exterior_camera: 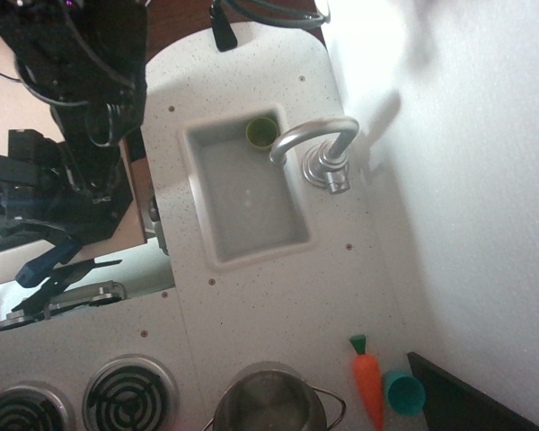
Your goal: Turn faucet right
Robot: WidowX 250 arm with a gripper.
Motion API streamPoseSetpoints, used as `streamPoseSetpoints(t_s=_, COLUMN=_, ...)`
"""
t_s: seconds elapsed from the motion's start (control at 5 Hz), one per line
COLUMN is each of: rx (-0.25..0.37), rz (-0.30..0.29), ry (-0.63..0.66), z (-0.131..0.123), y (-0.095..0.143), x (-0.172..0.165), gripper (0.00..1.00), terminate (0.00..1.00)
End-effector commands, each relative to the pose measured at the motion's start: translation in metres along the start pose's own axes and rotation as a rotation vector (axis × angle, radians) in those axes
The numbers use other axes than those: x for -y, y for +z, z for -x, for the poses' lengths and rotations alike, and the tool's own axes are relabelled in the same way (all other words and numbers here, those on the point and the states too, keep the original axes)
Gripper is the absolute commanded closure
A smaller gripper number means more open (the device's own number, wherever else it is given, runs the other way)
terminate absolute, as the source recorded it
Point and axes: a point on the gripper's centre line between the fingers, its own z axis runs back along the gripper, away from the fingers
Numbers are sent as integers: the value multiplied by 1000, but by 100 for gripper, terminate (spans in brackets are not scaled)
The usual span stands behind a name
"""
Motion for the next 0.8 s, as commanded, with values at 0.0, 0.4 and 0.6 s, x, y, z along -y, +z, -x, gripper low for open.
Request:
streamPoseSetpoints(t_s=0.0, rx=0, rz=0, ry=0, z=0, y=0, x=0, gripper=0, terminate=0)
streamPoseSetpoints(t_s=0.4, rx=-170, rz=-73, ry=196, z=3, y=-13, x=-37, gripper=0, terminate=0)
streamPoseSetpoints(t_s=0.6, rx=-5, rz=-54, ry=197, z=-5, y=-22, x=-46, gripper=0, terminate=0)
